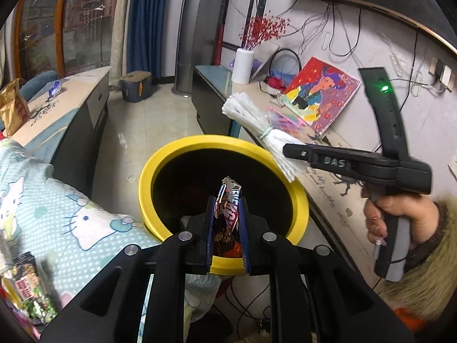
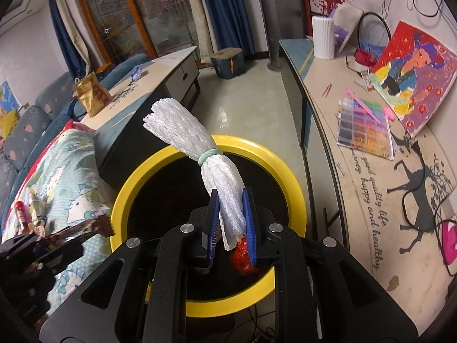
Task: Collect trash
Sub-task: 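Open both tools to drop the items into the yellow bin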
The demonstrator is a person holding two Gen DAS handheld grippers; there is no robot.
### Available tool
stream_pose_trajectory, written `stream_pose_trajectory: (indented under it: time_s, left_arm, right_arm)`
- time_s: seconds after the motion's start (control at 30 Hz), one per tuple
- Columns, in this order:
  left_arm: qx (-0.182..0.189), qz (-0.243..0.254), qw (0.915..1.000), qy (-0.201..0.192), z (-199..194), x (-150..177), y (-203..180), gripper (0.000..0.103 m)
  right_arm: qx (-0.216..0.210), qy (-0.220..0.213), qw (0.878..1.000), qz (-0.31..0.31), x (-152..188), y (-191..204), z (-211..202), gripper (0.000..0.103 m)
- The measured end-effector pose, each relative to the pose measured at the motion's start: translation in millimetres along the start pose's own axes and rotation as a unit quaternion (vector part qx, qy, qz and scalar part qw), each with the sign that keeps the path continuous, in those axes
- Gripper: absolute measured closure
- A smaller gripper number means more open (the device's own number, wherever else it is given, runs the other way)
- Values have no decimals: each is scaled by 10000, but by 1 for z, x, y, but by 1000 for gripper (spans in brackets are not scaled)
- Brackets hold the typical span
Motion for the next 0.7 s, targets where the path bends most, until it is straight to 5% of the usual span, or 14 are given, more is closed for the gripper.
stream_pose_trajectory:
  time_s: [0.1,0.17,0.23,0.3,0.7]
  left_arm:
    - [69,-14,10000,14,11,-5,1,88]
    - [74,-26,10000,-29,14,-9,2,82]
    - [102,-142,9998,-37,19,-13,6,31]
    - [70,-316,9994,-96,18,-13,12,13]
    - [-283,-694,9956,-564,-26,2,32,7]
  right_arm:
    - [-70,140,9999,55,2,-2,5,89]
    - [-65,223,9997,126,4,-5,9,72]
    - [8,236,9995,208,5,-8,10,66]
    - [38,211,9995,240,6,-9,8,64]
    - [187,-203,9996,-105,2,18,-10,44]
Point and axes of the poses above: each gripper's, at about its wrist camera, not at the fingertips, and z roughly the way its jaws point, y to its left, x to its underside, the point moved 5 cm from there along z, roughly the way its jaws point, and after that the axes turned 14 degrees about y, right-handed, at the moved point
